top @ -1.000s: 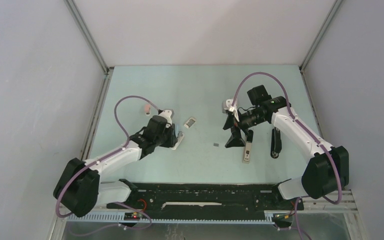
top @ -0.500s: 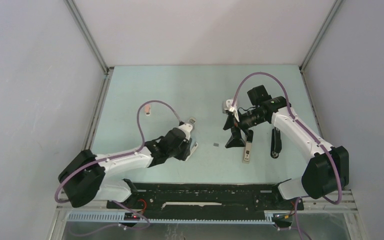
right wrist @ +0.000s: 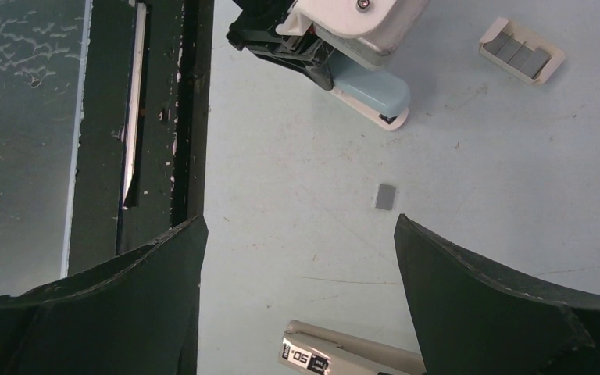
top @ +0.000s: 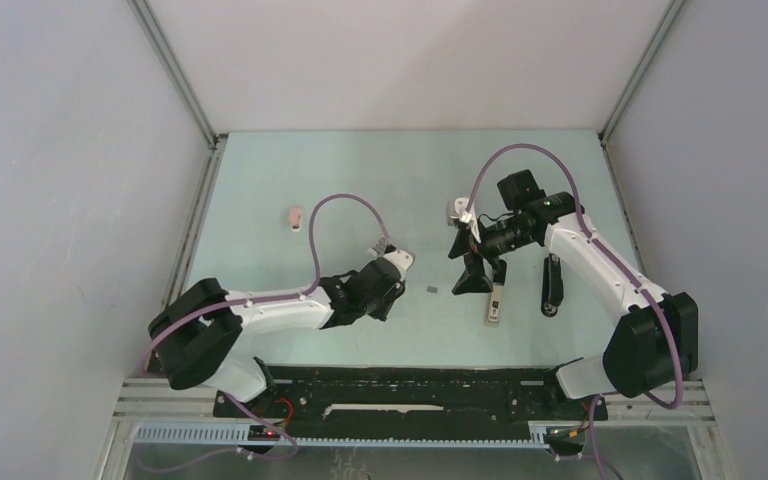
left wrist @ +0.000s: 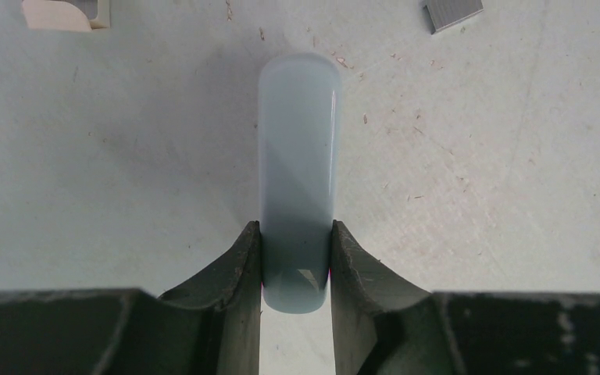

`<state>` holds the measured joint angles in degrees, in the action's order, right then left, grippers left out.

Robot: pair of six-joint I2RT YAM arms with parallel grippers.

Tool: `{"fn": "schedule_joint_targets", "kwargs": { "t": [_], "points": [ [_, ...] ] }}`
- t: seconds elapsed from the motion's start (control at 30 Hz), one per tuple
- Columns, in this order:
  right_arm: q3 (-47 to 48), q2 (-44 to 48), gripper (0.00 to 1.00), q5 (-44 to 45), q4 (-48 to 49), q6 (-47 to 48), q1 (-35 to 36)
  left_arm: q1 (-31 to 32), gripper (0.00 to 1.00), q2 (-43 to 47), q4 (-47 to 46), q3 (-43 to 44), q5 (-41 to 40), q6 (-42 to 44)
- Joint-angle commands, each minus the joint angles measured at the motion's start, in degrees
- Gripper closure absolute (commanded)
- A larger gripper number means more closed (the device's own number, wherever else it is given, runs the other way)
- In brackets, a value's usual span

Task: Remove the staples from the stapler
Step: Move the stapler to the center of the board.

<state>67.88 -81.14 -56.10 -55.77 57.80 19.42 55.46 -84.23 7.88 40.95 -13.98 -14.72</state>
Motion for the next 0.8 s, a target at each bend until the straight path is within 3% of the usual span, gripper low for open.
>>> {"fn": "schedule_joint_targets", "kwargs": {
  "t": [0.0, 0.23, 0.5, 0.67, 0.77],
  "points": [
    [0.01, 1.44, 0.00, -1.52, -0.72, 1.14, -0.43, 0.57, 0.62, -0.97, -1.04, 1.62, -0.42, -0.53],
    [0.04, 1.43, 0.00, -1.14, -0.66, 1.23, -0.26, 0.58, 0.31, 4.42, -1.99, -0.74, -1.27, -1.19],
    [0.04, 1.92, 0.00, 1.05, -0.06, 1.31, 1.49, 0.52, 0.21, 12.22, -2.52, -3.06, -0.53, 0.78],
    [0.03, 3.47, 0.00, 5.16, 0.72, 2.92, 4.89, -0.44, 0.06, 20.54, -5.56, -6.68, -0.97, 1.36],
    [-0.02, 4.99, 0.00, 6.50, 1.01, 5.76, 6.45, -3.27, 0.03, 24.50, -6.80, -8.22, 2.16, 1.15]
  ]
}}
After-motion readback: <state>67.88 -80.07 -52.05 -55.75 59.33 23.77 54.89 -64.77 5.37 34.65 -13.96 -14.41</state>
